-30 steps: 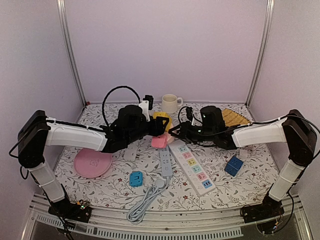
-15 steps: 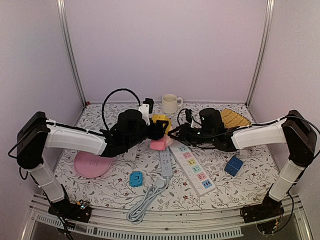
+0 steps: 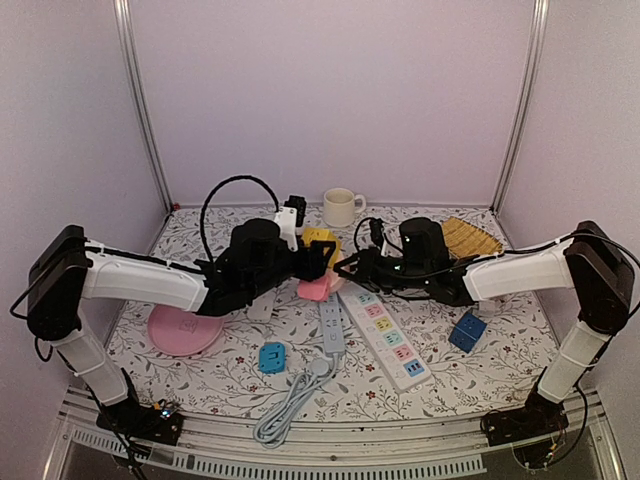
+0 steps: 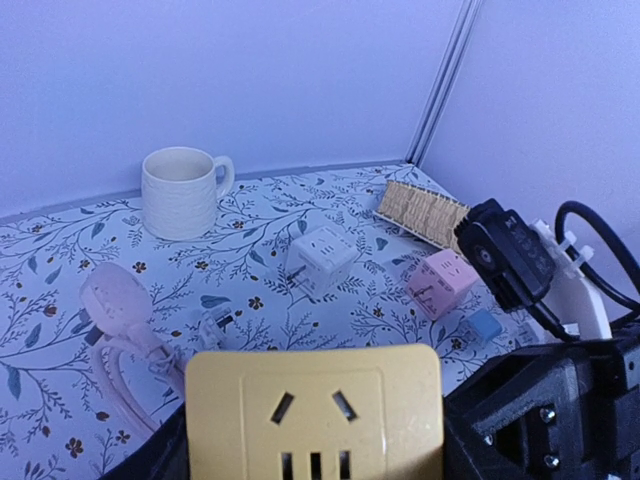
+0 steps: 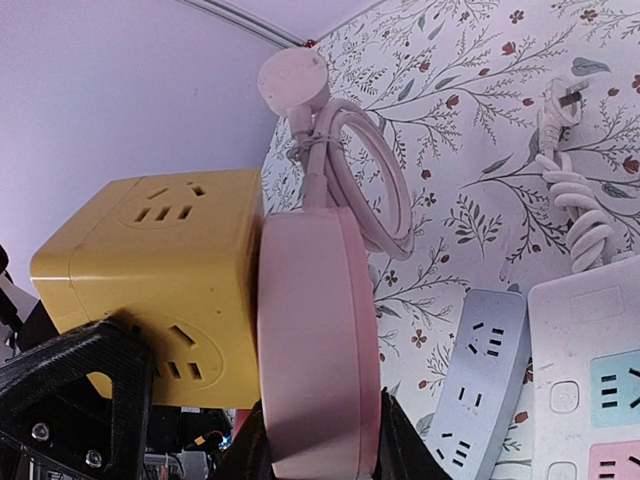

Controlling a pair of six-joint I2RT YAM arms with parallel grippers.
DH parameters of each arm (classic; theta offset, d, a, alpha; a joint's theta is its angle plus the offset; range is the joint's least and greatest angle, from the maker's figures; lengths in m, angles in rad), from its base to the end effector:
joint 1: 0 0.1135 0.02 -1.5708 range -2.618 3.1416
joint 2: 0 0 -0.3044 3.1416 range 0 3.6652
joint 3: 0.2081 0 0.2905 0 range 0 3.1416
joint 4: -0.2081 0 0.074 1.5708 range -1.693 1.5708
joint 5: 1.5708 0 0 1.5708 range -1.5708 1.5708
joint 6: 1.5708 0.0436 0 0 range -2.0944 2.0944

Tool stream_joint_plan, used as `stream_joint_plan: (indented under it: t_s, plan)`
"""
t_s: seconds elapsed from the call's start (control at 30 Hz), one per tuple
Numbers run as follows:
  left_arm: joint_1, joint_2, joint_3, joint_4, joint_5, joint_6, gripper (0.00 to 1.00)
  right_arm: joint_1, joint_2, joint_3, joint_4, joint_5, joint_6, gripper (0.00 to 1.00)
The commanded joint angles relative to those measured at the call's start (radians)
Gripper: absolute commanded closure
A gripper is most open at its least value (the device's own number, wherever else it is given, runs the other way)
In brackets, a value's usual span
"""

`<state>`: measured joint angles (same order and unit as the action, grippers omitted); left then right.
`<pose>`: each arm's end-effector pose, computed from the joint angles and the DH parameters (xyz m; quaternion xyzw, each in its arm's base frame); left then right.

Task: Pull the plug off the socket

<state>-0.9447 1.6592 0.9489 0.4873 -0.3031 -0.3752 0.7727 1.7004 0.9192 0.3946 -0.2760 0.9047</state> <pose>0.2533 -0.3281 0.2513 0.1266 0.7678 -0.2850 0.5597 0.2859 0.2953 0.2141 -0.0224 0.8252 0.4875 0.2846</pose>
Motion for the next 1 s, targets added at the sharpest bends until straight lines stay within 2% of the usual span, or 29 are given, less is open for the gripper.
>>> stream_joint_plan:
  t_s: [0.0,0.4,0.53,0.7,0.8,0.87,0.97]
  plan:
    - [-0.077,-0.095,0.027,0.154,0.075,0.065,0.67,-0.059,0.024,-0.038,-0.112,0.214,0.042,0.98]
    - [-0.111,-0.084,0.042,0.112,0.013,0.120,0.67,-0.083,0.024,-0.044,-0.112,0.204,0.041,0.98]
    - [-0.103,-0.098,0.033,0.106,0.022,0.092,0.67,-0.094,0.023,-0.050,-0.112,0.201,0.041,0.98]
    - [-0.014,-0.124,-0.015,0.160,0.208,-0.063,0.66,-0.098,0.011,-0.060,-0.114,0.212,0.038,0.98]
    - [0.018,-0.121,-0.011,0.168,0.288,-0.106,0.66,-0.099,0.010,-0.066,-0.114,0.216,0.036,0.98]
    - [0.008,-0.116,0.012,0.142,0.277,-0.076,0.67,-0.101,0.013,-0.066,-0.113,0.218,0.034,0.98]
    - [-0.053,-0.102,0.060,0.077,0.171,0.011,0.67,-0.101,0.019,-0.063,-0.112,0.218,0.034,0.98]
